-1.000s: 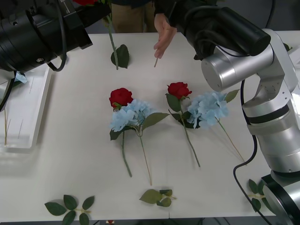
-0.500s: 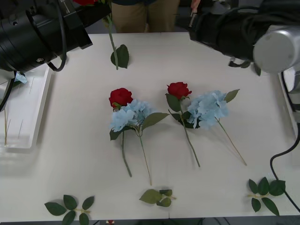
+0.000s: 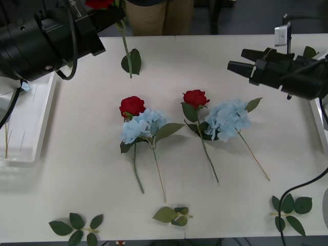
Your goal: Place the red flowers into the right box and the blue flowers into the left box. If a person shows an open palm, hand one flower to the person first, then continue sorting.
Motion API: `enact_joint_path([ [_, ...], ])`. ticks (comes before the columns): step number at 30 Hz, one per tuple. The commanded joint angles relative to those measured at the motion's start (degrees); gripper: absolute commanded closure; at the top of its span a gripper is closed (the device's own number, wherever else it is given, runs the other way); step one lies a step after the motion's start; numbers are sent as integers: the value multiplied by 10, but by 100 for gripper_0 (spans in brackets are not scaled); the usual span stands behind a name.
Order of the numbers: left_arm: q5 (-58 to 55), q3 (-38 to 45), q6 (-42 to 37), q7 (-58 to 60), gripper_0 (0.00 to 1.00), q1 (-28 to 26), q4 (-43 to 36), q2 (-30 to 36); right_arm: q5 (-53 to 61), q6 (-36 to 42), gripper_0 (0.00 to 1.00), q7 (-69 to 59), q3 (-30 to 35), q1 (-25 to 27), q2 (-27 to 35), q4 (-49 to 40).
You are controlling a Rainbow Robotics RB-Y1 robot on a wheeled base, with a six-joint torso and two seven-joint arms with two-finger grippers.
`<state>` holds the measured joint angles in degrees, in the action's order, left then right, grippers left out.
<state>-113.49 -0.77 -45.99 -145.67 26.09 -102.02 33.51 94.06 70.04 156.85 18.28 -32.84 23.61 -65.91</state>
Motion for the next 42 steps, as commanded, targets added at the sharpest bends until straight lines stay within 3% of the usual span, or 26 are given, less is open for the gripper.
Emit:
enact_joint_path([
  [1,-9,-50,34,-28,100,0,-11,-6,76,39,0,-18,-25,8,-8,65],
  [14,-9,-241,272,-32,100,53,-11,2,202,42,0,-18,-150,-9,-36,75],
  [25,-11,-259,285,-34,100,56,-11,1,207,26,0,-18,-236,-43,-33,69],
  [34,-14,-267,288,-30,100,68,-8,-6,207,-97,0,-18,-295,-49,-48,-6],
  [35,-16,-270,290,-30,100,70,-7,-5,208,-107,7,-18,-301,-49,-48,-10],
  [38,-38,-301,307,-30,100,96,5,12,219,-149,69,-18,-323,-49,-49,-23],
  [39,-42,-307,310,-30,100,101,8,15,220,-155,79,-18,-327,-49,-49,-25],
  [40,-54,-322,316,-30,100,116,17,22,228,-163,97,-18,-334,-49,-49,-26],
  [42,-65,-338,316,-30,100,135,30,23,232,-167,100,-18,-339,-49,-49,-26],
])
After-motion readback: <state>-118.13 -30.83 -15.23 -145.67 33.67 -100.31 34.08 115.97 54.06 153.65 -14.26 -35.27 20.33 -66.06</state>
